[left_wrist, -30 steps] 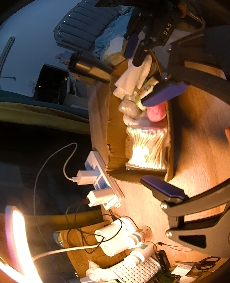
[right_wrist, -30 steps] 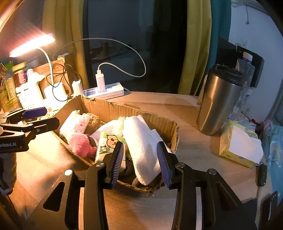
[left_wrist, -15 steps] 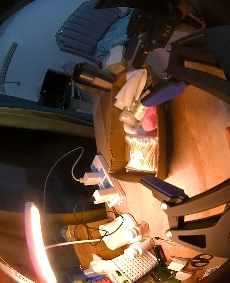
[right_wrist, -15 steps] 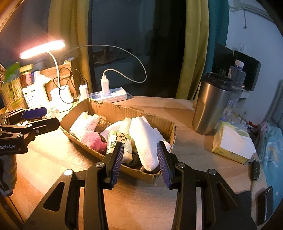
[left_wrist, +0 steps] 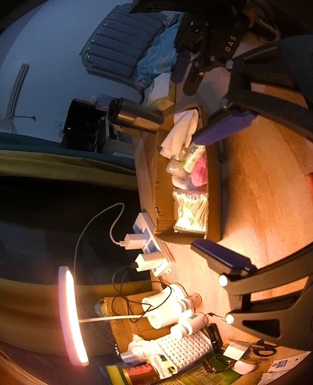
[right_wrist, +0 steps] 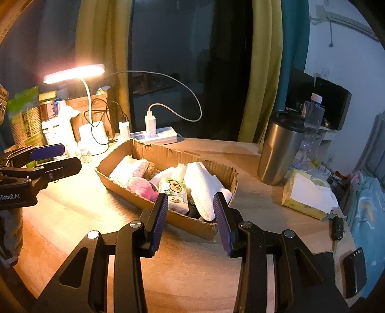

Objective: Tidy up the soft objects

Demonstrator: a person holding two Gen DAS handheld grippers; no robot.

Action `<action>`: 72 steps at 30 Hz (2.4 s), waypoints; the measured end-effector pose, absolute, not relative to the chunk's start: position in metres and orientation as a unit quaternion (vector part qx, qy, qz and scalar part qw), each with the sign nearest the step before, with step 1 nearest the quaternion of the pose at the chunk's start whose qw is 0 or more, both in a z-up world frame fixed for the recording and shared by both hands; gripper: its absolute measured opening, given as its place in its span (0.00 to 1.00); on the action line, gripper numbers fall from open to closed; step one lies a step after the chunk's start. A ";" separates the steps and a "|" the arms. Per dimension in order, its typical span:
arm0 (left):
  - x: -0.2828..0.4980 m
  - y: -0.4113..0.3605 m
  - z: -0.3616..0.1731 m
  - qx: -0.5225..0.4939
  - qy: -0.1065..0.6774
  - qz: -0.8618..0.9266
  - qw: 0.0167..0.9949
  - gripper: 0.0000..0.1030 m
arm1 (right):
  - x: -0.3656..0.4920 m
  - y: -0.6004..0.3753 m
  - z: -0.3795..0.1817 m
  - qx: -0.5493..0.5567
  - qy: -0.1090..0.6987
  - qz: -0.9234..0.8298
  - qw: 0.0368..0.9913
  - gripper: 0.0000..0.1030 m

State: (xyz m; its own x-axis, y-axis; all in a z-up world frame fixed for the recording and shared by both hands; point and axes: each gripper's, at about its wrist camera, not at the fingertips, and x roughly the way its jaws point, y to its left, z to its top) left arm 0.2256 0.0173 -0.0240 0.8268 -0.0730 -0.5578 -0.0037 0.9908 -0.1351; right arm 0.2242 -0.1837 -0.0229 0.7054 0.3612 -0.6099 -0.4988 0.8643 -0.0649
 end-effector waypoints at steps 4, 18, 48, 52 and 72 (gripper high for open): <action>0.215 0.014 -0.017 -0.063 0.284 -0.021 0.956 0.79 | 0.214 -0.186 -0.015 -0.115 0.295 0.234 0.919 0.41; 0.186 0.007 0.022 -0.058 0.240 -0.015 0.969 0.96 | 0.178 -0.196 0.027 -0.098 0.248 0.235 0.935 0.61; 0.177 -0.011 0.094 -0.035 0.172 -0.008 0.984 0.97 | 0.171 -0.208 0.091 -0.082 0.193 0.205 0.956 0.88; 0.181 -0.010 0.095 -0.037 0.173 -0.006 0.984 0.97 | 0.172 -0.206 0.094 -0.085 0.191 0.203 0.957 0.88; 0.186 -0.008 0.095 -0.035 0.167 0.000 0.985 0.97 | 0.181 -0.203 0.094 -0.090 0.194 0.198 0.957 0.88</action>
State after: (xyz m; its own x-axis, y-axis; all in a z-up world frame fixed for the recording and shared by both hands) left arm 0.1857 -0.0079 0.0955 0.9445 -0.0117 -0.3283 -0.0118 0.9975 -0.0696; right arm 0.1813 -0.2026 0.0938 0.8460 0.3445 -0.4070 -0.4142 0.9053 -0.0946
